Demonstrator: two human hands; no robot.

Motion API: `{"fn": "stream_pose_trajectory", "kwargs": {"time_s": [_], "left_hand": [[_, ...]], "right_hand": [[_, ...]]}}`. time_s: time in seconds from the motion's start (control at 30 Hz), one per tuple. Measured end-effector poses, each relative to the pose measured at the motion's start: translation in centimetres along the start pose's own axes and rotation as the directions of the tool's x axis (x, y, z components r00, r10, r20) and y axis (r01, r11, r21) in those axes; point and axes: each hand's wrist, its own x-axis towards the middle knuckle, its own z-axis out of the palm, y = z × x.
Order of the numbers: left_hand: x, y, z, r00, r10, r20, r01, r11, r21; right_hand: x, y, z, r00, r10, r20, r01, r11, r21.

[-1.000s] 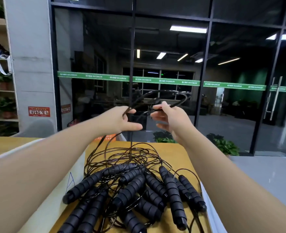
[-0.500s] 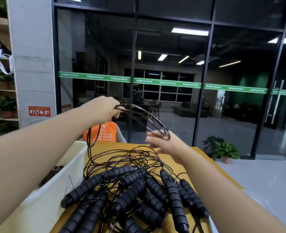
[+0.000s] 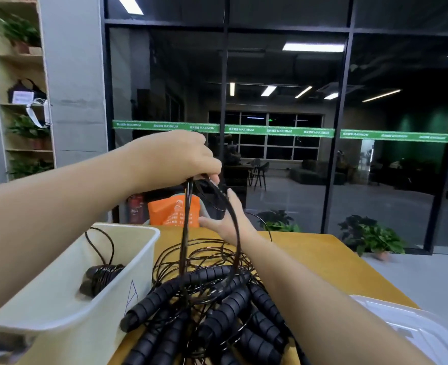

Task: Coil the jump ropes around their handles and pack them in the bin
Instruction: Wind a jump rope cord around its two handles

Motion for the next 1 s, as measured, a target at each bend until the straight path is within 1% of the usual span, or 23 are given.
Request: {"fn": "stream_pose_trajectory", "kwargs": {"time_s": [0.03, 0.1, 0.13, 0.2, 0.3, 0.33, 0.4, 0.47, 0.5, 0.57, 0.6, 0.63, 0.67, 0.7, 0.73, 0.8, 0.83, 0.87, 0.93, 1.0], "left_hand": [[-0.4, 0.2, -0.2, 0.998, 0.068, -0.018, -0.068, 0.997, 0.021], [-0.9, 0.9, -0.2, 0.983, 0.181, -0.04, -0.177, 0.981, 0.083], [-1.0, 1.4, -0.2, 0.971, 0.233, -0.051, -0.226, 0.968, 0.11], [-1.2, 2.5, 0.2, 0.952, 0.296, -0.073, -0.284, 0.948, 0.144], [-1.3, 3.5, 0.9, 0.933, 0.339, -0.119, -0.322, 0.936, 0.138], [-1.2, 3.7, 1.2, 0.931, 0.346, -0.119, -0.328, 0.933, 0.145], [-1.2, 3.9, 1.6, 0.937, 0.337, -0.091, -0.319, 0.932, 0.17], [-1.6, 3.6, 2.2, 0.953, 0.299, -0.051, -0.285, 0.939, 0.194], [-1.9, 3.2, 2.9, 0.963, 0.265, -0.044, -0.252, 0.947, 0.199], [-2.0, 3.0, 3.7, 0.984, 0.176, 0.01, -0.174, 0.967, 0.187], [-2.0, 3.0, 4.2, 0.991, 0.112, 0.076, -0.124, 0.977, 0.176], [-1.7, 3.1, 4.3, 0.979, 0.007, 0.203, -0.042, 0.985, 0.17], [-1.7, 3.2, 4.9, 0.936, -0.135, 0.325, 0.08, 0.981, 0.178], [-1.8, 3.2, 5.5, 0.863, -0.288, 0.415, 0.21, 0.952, 0.223], [-2.0, 3.2, 6.0, 0.785, -0.399, 0.474, 0.323, 0.916, 0.236], [-2.1, 3.5, 7.3, 0.694, -0.53, 0.488, 0.512, 0.839, 0.183], [-2.1, 3.8, 8.0, 0.667, -0.563, 0.488, 0.59, 0.799, 0.116], [-1.9, 4.2, 8.7, 0.657, -0.581, 0.48, 0.66, 0.751, 0.006], [-0.9, 5.1, 9.3, 0.654, -0.588, 0.477, 0.727, 0.663, -0.179], [0.3, 6.3, 9.4, 0.696, -0.571, 0.435, 0.716, 0.604, -0.351]], "right_hand": [[0.6, 0.3, 0.1, 0.999, -0.008, -0.048, 0.01, 1.0, 0.025], [1.6, 0.2, 0.1, 0.988, -0.085, -0.125, 0.085, 0.996, -0.006], [1.6, -0.6, 0.0, 0.982, -0.125, -0.143, 0.126, 0.992, -0.005], [2.1, -1.8, -0.4, 0.966, -0.227, -0.126, 0.232, 0.972, 0.025], [2.9, -3.0, -0.5, 0.95, -0.312, 0.011, 0.312, 0.95, -0.017], [2.9, -3.4, -0.6, 0.952, -0.304, 0.028, 0.305, 0.95, -0.059], [2.8, -4.1, -1.0, 0.951, -0.307, -0.022, 0.302, 0.945, -0.125], [2.5, -4.6, -1.6, 0.943, -0.303, -0.136, 0.286, 0.949, -0.131], [2.2, -4.7, -1.9, 0.941, -0.284, -0.181, 0.269, 0.957, -0.106], [1.5, -5.0, -2.6, 0.952, -0.232, -0.201, 0.237, 0.972, 0.001], [1.2, -5.1, -3.0, 0.959, -0.211, -0.187, 0.222, 0.974, 0.04], [0.8, -5.2, -3.4, 0.967, -0.19, -0.172, 0.205, 0.976, 0.075], [0.5, -5.3, -3.8, 0.973, -0.168, -0.16, 0.185, 0.977, 0.104], [0.1, -5.5, -4.2, 0.977, -0.147, -0.153, 0.168, 0.976, 0.135], [-0.1, -5.7, -4.6, 0.98, -0.137, -0.145, 0.16, 0.974, 0.163], [-0.8, -6.4, -5.0, 0.986, -0.134, -0.098, 0.152, 0.965, 0.212], [-1.1, -6.8, -5.1, 0.988, -0.143, -0.058, 0.153, 0.96, 0.233], [-1.3, -7.0, -5.1, 0.988, -0.153, -0.013, 0.15, 0.95, 0.274], [-1.8, -7.7, -4.8, 0.985, -0.148, 0.086, 0.099, 0.903, 0.419], [-2.4, -8.2, -4.3, 0.973, -0.144, 0.181, 0.022, 0.835, 0.55]]}}
